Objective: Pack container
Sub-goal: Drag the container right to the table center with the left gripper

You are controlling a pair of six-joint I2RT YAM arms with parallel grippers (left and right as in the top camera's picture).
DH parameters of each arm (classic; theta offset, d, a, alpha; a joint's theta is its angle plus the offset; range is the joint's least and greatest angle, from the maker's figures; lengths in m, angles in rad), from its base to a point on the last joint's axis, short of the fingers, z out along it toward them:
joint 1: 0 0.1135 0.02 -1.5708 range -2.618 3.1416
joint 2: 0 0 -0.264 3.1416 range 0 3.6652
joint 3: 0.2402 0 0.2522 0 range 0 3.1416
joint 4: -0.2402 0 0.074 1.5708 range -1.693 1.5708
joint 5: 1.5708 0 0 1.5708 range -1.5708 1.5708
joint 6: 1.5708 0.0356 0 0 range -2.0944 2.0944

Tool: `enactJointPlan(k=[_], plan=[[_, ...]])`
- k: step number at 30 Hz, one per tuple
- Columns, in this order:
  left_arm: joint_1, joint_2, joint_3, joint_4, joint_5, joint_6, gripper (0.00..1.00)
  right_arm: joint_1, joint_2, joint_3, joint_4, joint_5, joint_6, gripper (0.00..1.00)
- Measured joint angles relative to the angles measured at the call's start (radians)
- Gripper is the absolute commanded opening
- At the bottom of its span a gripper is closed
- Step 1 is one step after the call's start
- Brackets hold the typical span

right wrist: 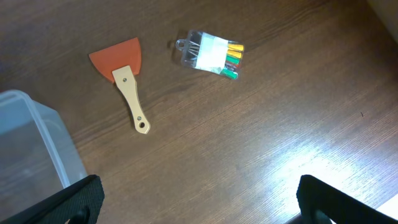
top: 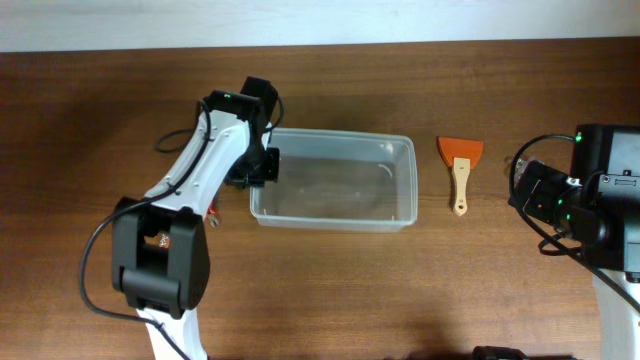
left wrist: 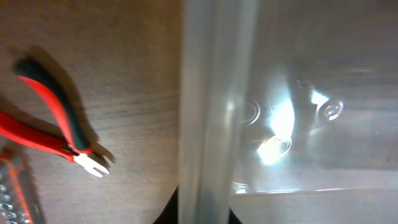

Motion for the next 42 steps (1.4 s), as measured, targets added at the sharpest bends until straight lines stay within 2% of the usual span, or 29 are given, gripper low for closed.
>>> enactJointPlan(k=[18, 33, 35, 41, 42], plan=[[-0.002, -0.004, -0.103, 0.008, 0.04, -0.008, 0.02, 0.0, 0.0, 0.0, 0.0, 0.0, -0.003, 0.99], [-0.006, -0.012, -0.106, -0.087, 0.032, -0.201, 0.02, 0.0, 0.0, 0.0, 0.0, 0.0, -0.004, 0.99], [-0.007, -0.012, -0.106, -0.089, 0.032, -0.215, 0.12, 0.0, 0.0, 0.0, 0.0, 0.0, -0.004, 0.99], [-0.011, -0.012, -0.113, -0.085, 0.002, -0.253, 0.17, 0.0, 0.0, 0.0, 0.0, 0.0, -0.005, 0.99], [-0.011, -0.012, -0.114, -0.084, -0.004, -0.257, 0.22, 0.0, 0.0, 0.0, 0.0, 0.0, -0.003, 0.99]])
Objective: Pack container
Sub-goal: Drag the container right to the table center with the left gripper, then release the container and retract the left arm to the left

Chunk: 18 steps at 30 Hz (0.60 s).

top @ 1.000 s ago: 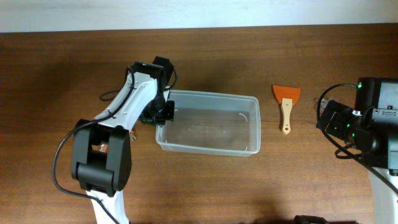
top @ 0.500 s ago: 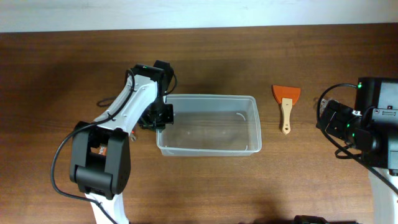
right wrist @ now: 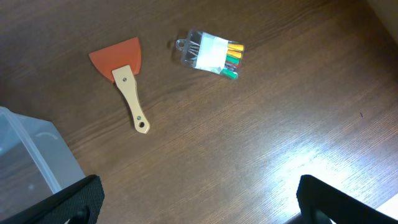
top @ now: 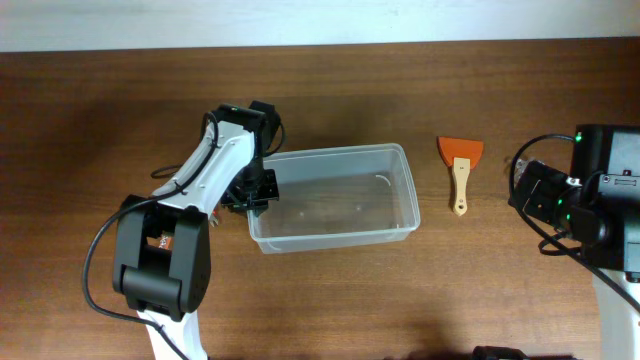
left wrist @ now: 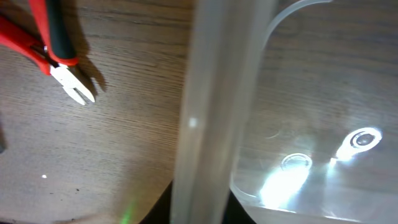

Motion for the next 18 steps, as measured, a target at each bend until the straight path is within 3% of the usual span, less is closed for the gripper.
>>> enactJointPlan(k=[3, 5, 8, 18], plan=[[0.0, 0.0, -0.004, 0.003, -0.02, -0.016, 0.29, 0.0, 0.0, 0.0, 0.0, 0.0, -0.001, 0.99], [0.002, 0.003, -0.011, 0.003, -0.036, -0.025, 0.41, 0.0, 0.0, 0.0, 0.0, 0.0, -0.001, 0.99], [0.002, 0.007, -0.018, 0.003, -0.054, -0.038, 0.51, 0.0, 0.0, 0.0, 0.0, 0.0, 0.0, 0.99], [0.002, 0.008, -0.02, 0.002, -0.068, -0.04, 0.53, 0.0, 0.0, 0.0, 0.0, 0.0, -0.001, 0.99]])
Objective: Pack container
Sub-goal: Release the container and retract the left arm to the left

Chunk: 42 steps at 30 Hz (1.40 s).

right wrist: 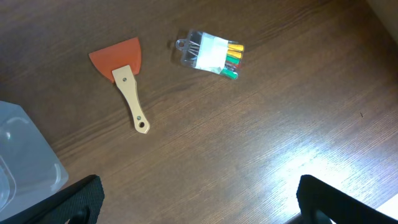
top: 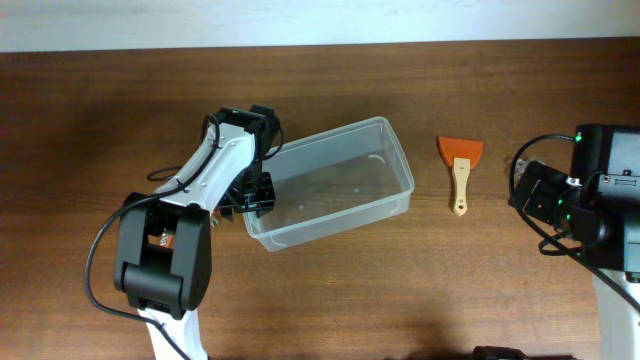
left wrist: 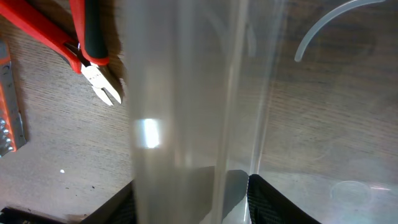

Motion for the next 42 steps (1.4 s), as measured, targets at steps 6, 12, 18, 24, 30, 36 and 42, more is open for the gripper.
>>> enactJointPlan(k=[6, 12, 18, 24, 30, 36, 42], plan=[[0.0, 0.0, 0.0, 0.001, -0.002, 0.0, 0.53, 0.0, 0.0, 0.0, 0.0, 0.0, 0.0, 0.99], [0.0, 0.0, 0.0, 0.004, -0.012, 0.001, 0.53, 0.0, 0.0, 0.0, 0.0, 0.0, 0.0, 0.99], [0.0, 0.013, 0.057, -0.007, -0.017, 0.032, 0.53, 0.0, 0.0, 0.0, 0.0, 0.0, 0.0, 0.99], [0.0, 0.015, 0.148, -0.024, -0.018, 0.06, 0.53, 0.0, 0.0, 0.0, 0.0, 0.0, 0.0, 0.99], [0.0, 0.015, 0.237, -0.055, -0.025, 0.087, 0.54, 0.0, 0.0, 0.0, 0.0, 0.0, 0.0, 0.98], [0.0, 0.014, 0.357, -0.112, -0.074, 0.095, 0.56, 0.0, 0.0, 0.0, 0.01, -0.049, -0.026, 0.99], [0.0, -0.076, 0.42, -0.097, -0.116, 0.113, 0.58, 0.0, 0.018, 0.001, 0.019, -0.378, -0.259, 0.72]])
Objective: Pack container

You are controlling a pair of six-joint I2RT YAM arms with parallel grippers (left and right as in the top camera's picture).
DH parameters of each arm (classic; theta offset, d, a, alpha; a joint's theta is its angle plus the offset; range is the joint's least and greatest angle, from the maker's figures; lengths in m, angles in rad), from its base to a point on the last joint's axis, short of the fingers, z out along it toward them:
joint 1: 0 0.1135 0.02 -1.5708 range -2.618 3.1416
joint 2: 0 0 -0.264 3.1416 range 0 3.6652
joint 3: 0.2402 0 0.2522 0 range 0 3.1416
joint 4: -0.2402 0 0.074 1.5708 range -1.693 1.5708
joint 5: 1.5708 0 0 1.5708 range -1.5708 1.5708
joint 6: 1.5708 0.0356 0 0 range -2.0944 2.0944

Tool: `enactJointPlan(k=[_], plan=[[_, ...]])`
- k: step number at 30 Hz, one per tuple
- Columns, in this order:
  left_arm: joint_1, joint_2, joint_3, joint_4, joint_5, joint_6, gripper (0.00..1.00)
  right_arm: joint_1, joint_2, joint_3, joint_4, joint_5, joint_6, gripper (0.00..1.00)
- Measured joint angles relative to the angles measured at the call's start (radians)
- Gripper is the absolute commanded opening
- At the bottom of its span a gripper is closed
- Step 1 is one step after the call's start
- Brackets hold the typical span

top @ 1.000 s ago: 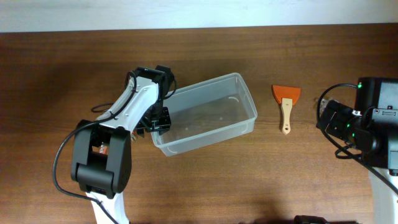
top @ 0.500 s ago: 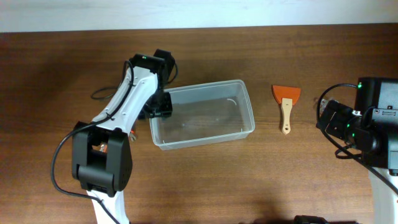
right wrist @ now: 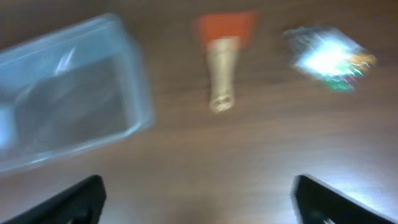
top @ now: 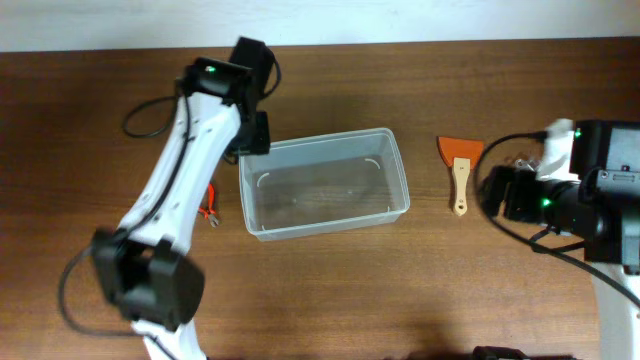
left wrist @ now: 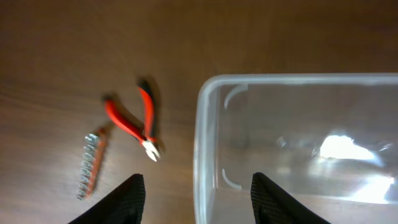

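The clear plastic container (top: 401,176) lies empty in the middle of the table, nearly square to it. My left gripper (top: 252,136) hangs open above its far left corner. In the left wrist view that gripper (left wrist: 196,205) holds nothing, and the container's rim (left wrist: 202,155) runs far below between the fingers. Red pliers (left wrist: 134,121) and an orange spring-like piece (left wrist: 90,165) lie left of the container. My right gripper (right wrist: 196,205) stands open over bare wood. An orange scraper (right wrist: 224,62) with a wooden handle and a clear packet of bits (right wrist: 326,56) lie ahead of it.
The scraper (top: 460,170) lies right of the container, between it and the right arm (top: 580,195). The pliers (top: 210,210) lie partly under the left arm. The right wrist view is blurred. A pale wall edge runs along the table's far side.
My left gripper has let go of the container's left wall, opened and risen to its far left corner. The container now sits straighter. The right arm has shifted left, toward the scraper.
My left gripper first held the container's left wall with the box straight and further right. Then the box was turned a little, then turned more and shifted left. Now it rests released and nearly straight. The right arm stayed still until now.
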Motion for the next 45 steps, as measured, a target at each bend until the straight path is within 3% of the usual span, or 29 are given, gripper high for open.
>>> enactJointPlan(k=[1, 3, 4, 5, 9, 12, 14, 22, 29, 45], plan=[[0.0, -0.037, 0.002, 0.007, -0.017, 0.0, 0.6, 0.0, 0.011, 0.001, -0.017, -0.062, -0.044, 0.45], [0.0, -0.13, 0.005, 0.011, -0.06, 0.003, 0.64, 0.002, 0.041, 0.001, -0.048, -0.156, -0.119, 0.1], [0.0, -0.176, 0.008, 0.013, -0.078, 0.003, 0.68, 0.004, 0.05, 0.001, -0.051, -0.171, -0.131, 0.04], [0.001, -0.222, 0.012, 0.019, -0.096, 0.004, 0.73, 0.008, 0.064, 0.001, -0.052, -0.193, -0.15, 0.04], [0.032, -0.422, 0.035, 0.034, -0.144, 0.005, 0.82, 0.071, 0.139, 0.001, -0.032, -0.234, -0.195, 0.04], [0.082, -0.508, 0.042, 0.031, -0.164, 0.004, 0.93, 0.164, 0.203, 0.001, 0.019, -0.223, -0.209, 0.04], [0.118, -0.534, 0.043, 0.024, -0.171, 0.006, 0.96, 0.226, 0.252, 0.001, 0.062, -0.206, -0.207, 0.04], [0.243, -0.498, 0.039, -0.002, -0.162, 0.004, 0.96, 0.304, 0.471, 0.002, 0.16, -0.133, -0.172, 0.04], [0.26, -0.493, 0.039, -0.003, -0.156, 0.004, 0.97, 0.304, 0.64, 0.002, 0.163, -0.117, -0.169, 0.04], [0.26, -0.448, 0.039, -0.016, -0.156, 0.004, 0.96, 0.329, 0.645, 0.008, 0.175, -0.112, -0.169, 0.04]])
